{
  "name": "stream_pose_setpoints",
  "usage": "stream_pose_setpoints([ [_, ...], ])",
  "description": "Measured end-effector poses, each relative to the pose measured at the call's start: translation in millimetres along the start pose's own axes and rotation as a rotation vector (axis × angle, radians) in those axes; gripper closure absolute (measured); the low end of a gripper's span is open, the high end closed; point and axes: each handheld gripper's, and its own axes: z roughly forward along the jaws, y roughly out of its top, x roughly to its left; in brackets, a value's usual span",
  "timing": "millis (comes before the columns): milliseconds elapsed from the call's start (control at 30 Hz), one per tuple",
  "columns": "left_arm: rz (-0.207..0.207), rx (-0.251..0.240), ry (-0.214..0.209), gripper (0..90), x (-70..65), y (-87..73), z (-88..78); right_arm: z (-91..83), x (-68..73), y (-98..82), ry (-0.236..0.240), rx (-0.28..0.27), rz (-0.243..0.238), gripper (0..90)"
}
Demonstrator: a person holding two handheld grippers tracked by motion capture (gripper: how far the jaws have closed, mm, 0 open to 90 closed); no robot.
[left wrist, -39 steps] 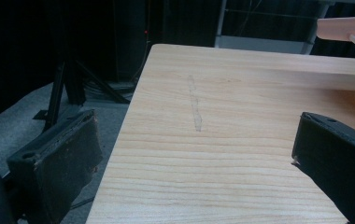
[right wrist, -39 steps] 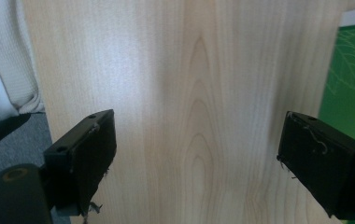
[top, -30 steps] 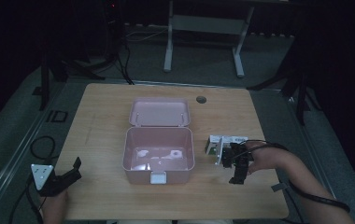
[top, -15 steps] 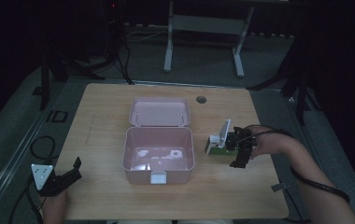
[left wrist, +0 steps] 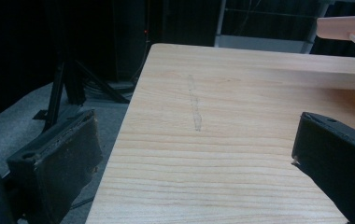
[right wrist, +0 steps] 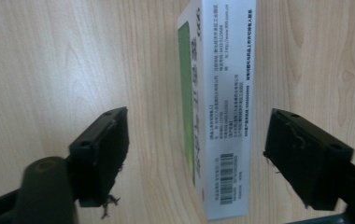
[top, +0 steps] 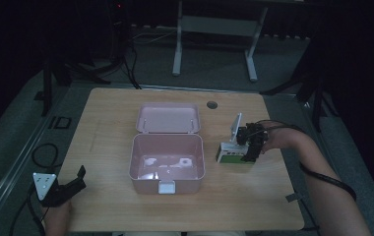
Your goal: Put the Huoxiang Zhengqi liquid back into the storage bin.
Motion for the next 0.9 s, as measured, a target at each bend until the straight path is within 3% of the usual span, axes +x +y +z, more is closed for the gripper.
stream_pose_setpoints([
  [367, 0.001, 0.001, -0.001, 1.4, 0.0, 0.1, 0.1, 17.6, -15.9, -2.8, 0.022, 0.025, 0.0, 35.2],
  [400, 0.002, 0.001, -0.001, 1.3, 0.0, 0.1, 0.1, 21.6, -18.2, -3.1, 0.035, 0.029, 0.002, 39.4],
  [900, 0.001, 0.003, -0.001, 1.3, -0.2, 0.1, 0.2, 42.3, -24.2, 1.5, 0.063, 0.046, -0.028, 58.9],
])
